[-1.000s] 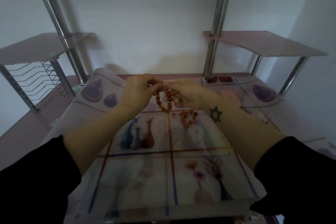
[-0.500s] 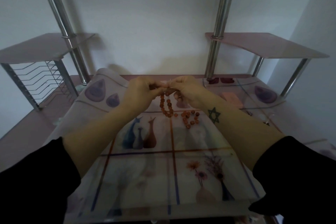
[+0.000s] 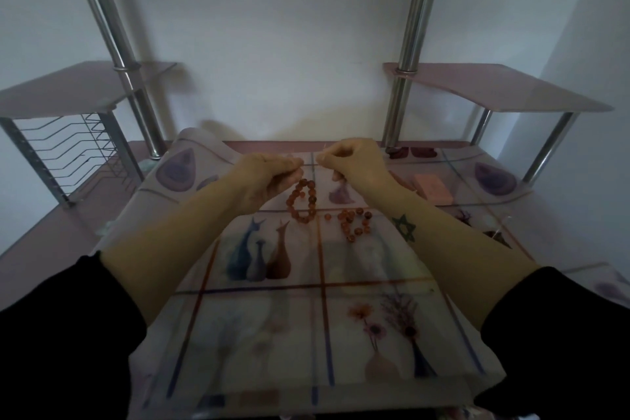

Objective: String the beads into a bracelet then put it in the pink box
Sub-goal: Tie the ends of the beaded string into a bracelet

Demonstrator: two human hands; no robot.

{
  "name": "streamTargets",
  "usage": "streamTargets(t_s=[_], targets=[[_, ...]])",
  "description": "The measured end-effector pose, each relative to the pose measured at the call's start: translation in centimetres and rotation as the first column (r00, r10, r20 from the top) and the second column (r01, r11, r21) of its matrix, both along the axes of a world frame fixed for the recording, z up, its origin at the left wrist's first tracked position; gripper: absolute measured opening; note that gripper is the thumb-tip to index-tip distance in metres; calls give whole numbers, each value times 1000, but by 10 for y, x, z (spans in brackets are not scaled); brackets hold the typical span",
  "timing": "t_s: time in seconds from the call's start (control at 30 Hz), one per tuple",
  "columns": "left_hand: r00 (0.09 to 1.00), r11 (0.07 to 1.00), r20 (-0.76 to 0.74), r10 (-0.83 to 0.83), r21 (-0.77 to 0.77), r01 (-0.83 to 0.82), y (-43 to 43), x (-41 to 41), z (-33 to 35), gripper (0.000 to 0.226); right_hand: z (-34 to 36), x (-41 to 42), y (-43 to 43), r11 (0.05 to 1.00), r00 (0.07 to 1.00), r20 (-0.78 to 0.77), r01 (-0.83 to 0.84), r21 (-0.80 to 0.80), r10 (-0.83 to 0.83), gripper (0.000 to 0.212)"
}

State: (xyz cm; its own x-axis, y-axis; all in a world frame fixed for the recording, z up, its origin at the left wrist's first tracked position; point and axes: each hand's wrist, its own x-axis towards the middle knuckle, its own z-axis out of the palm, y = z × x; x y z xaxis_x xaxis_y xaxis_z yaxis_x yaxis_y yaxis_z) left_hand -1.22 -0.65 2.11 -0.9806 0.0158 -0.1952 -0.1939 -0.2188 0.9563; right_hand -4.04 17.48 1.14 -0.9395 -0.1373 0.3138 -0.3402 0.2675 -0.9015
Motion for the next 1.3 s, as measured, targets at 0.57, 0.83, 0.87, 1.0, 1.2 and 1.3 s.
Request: streamTargets(t_s=[0.57,0.83,0.87,1.0,1.2,1.3], targets=[[979,930,28,-203,-308,202,8,7,7,13,3,1,-12,986,988,-10,-151,75,153,8],[978,975,158,-133,-158,158,4,2,8,13,6,1,-4,972,981,139,-159,176,135,5],[978,977,164,-125,-150,150,4,1,7,12,6,2,-3,973,981,147,-152,172,128,3],[985,982,143,-98,-148,119,1,-3,6,10,4,6,0,954,977,138,-191,232,162,6],[967,846,-6,-253,-486,219,-7,-3,7,21,1,13,-1,937,900,295,-346,40,320,10],[947,780,-159,-280,-613,127,-7,-3,4,13,-2,14,-4,923,860,335,-361,-133,384,12]])
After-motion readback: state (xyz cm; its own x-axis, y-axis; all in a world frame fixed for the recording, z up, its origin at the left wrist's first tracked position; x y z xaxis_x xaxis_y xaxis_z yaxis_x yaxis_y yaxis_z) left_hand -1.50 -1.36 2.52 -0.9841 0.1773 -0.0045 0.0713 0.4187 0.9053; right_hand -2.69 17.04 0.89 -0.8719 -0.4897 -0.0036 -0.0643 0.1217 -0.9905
